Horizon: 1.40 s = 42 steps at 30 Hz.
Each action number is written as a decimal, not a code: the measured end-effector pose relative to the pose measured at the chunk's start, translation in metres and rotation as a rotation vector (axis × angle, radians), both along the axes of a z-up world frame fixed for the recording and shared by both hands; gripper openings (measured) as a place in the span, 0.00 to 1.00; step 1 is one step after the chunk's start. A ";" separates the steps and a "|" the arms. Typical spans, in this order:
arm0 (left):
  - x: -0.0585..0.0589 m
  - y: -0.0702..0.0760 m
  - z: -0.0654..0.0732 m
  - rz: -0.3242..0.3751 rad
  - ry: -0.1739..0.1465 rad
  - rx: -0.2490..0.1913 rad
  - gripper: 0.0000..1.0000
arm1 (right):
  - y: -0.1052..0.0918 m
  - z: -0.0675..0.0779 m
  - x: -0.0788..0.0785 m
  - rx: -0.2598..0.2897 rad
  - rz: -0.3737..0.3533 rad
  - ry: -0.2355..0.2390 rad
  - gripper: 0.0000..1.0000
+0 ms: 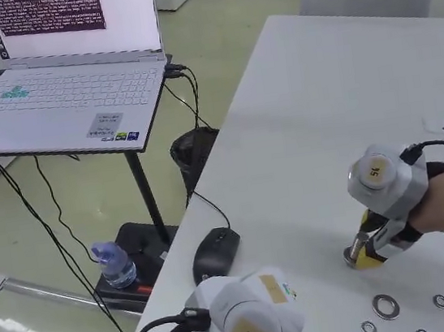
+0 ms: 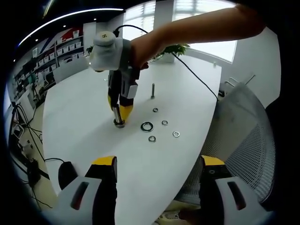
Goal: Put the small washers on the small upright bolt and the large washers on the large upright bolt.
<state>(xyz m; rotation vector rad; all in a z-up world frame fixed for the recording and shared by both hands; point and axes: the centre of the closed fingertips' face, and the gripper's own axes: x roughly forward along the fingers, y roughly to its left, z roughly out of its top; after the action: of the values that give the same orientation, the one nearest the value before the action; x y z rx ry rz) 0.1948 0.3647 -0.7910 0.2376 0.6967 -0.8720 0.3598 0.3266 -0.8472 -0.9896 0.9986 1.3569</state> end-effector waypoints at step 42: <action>-0.005 -0.004 0.004 -0.019 -0.012 0.017 0.70 | -0.041 0.015 -0.064 0.035 0.037 -0.006 0.36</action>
<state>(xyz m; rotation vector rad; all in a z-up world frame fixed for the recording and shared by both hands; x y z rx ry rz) 0.1901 0.3610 -0.7874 0.2643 0.6916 -0.8821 0.2959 0.2854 -0.8322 -0.9900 0.9537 1.3970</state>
